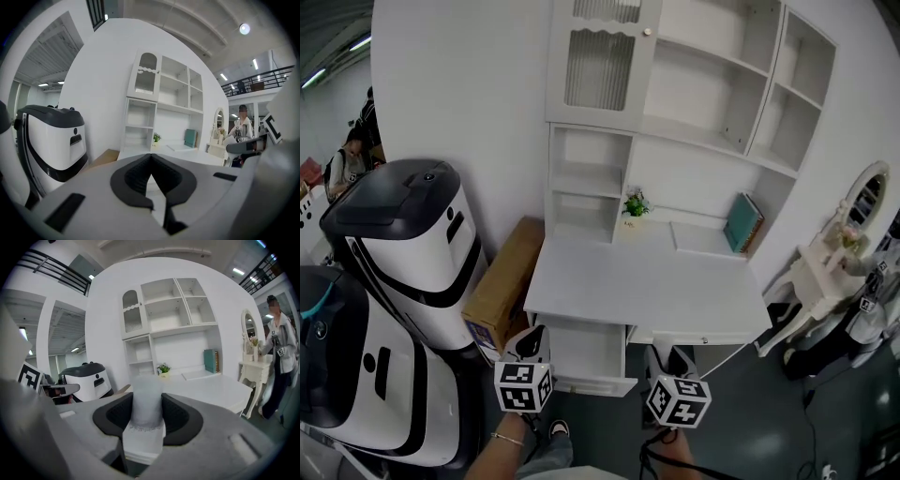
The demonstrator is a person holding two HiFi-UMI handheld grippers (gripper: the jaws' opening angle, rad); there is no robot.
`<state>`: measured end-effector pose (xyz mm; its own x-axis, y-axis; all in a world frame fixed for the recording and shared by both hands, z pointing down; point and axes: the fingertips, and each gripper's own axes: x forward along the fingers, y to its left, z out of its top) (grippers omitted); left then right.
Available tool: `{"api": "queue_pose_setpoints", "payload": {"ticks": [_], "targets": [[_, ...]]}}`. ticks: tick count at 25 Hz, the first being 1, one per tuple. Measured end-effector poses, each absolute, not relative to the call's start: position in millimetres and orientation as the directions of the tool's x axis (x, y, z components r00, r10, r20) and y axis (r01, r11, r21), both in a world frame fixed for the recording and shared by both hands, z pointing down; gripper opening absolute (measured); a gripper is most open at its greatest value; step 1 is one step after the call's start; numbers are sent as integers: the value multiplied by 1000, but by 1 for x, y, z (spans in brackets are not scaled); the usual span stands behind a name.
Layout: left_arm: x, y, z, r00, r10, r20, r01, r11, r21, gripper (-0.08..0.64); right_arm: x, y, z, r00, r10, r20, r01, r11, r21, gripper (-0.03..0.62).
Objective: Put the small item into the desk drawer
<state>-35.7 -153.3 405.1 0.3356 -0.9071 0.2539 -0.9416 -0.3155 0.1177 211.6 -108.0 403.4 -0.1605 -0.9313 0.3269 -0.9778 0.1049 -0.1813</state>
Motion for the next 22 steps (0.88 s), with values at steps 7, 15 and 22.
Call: {"api": "queue_pose_setpoints", "payload": {"ticks": [7,15,22], "targets": [[-42,-227,393,365,-902,233,-930,-343,129,-2,203,-176,392,-135,-935,328,-984,88,-153,179],[-59,-294,397,379,-894,237,-925,-357,133,-2,188,-238,390,-111,-936,334,-987,66,-143,179],[-47,-318,413,388,-880,274,-921,-362,141,-2,195,-266,404,-106,-926,362,-987,52,-154,178]]}}
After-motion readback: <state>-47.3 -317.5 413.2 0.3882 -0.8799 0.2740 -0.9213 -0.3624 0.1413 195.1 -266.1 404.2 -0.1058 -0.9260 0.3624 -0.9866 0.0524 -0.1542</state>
